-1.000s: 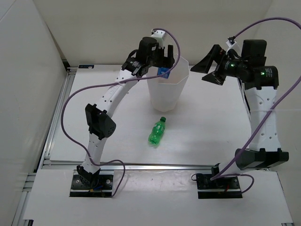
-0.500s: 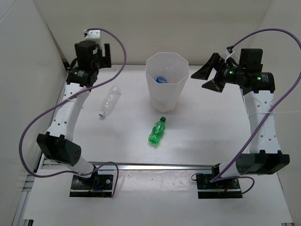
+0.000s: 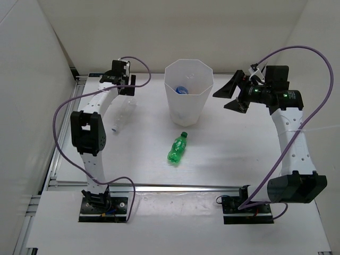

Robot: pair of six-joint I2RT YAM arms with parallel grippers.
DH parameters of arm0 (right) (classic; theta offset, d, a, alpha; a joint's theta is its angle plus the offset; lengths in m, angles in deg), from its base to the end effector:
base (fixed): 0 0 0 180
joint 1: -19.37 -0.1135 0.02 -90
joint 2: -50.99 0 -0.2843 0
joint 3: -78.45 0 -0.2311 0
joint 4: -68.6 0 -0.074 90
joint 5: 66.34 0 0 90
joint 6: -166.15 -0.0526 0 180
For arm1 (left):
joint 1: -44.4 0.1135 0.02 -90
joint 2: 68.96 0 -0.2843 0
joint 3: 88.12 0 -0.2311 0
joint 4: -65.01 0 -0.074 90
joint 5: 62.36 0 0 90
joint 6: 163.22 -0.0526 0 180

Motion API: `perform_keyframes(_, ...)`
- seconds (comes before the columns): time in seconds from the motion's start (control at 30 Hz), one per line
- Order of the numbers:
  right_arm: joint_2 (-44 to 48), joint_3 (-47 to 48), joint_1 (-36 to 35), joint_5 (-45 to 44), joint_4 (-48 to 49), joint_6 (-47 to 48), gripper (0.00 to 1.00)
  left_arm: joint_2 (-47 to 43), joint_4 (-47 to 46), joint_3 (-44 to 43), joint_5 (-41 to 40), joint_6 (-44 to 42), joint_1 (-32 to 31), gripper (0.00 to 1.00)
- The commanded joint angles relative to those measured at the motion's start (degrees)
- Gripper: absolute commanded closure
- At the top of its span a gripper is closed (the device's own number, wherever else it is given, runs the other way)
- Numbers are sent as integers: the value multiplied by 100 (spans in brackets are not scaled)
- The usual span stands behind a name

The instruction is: Put the plastic bottles in the bin

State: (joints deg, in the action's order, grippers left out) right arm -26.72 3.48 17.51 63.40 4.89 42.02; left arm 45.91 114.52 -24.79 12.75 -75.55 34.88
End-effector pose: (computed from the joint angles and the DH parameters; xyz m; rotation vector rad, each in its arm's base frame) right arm 0.2557 0.0419 0.4295 0.2273 2.2427 1.1084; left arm 0.4505 -0.0618 0.2863 0.1260 2.3786 0.2526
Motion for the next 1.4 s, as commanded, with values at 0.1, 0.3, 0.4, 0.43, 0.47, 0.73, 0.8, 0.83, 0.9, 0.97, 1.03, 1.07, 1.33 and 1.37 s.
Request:
perform_keyframes(0.1, 380, -305, 81, 183, 358, -15, 0, 474, 465, -683, 504, 162, 222, 0)
perform_keyframes(0.3, 380, -358, 196, 130, 358, -15, 0, 651, 465, -376, 1102, 338, 222, 0)
perform_keyframes(0.4, 318, -358, 248, 130, 358, -15, 0, 765, 465, -376, 1453, 487, 170, 0)
perform_keyframes(0.43, 318, -358, 301, 130, 358, -15, 0, 765, 465, -271, 1454, 488, 109, 0)
perform_keyframes(0.47, 257, -358, 301, 130, 410, -15, 0, 765, 465, -218, 1541, 488, 108, 0)
perform_keyframes(0.73, 204, -358, 353, 130, 410, -15, 0, 765, 465, -7, 1815, 540, 47, 0)
perform_keyframes(0.8, 204, -358, 354, 130, 410, -15, 0, 826, 465, 73, 1815, 540, 47, 0)
perform_keyframes(0.83, 204, -410, 354, 130, 410, -15, 0, 827, 465, 160, 1815, 540, 47, 0)
perform_keyframes(0.9, 204, -410, 406, 130, 410, -15, 0, 827, 465, 231, 1867, 602, 47, 0)
perform_keyframes(0.97, 204, -471, 407, 130, 410, -15, 0, 879, 465, 353, 1867, 680, 47, 0)
perform_keyframes(1.03, 204, -472, 407, 130, 410, -15, 0, 879, 465, 423, 1920, 751, 47, 0)
perform_keyframes(1.07, 204, -524, 407, 130, 410, -15, 0, 879, 465, 476, 1920, 751, 47, 1)
perform_keyframes(1.33, 204, -577, 512, 130, 463, -68, 0, 695, 465, 591, 2122, 971, 47, 50)
perform_keyframes(1.37, 204, -577, 512, 130, 463, -68, 0, 695, 465, 478, 2070, 971, 47, 60)
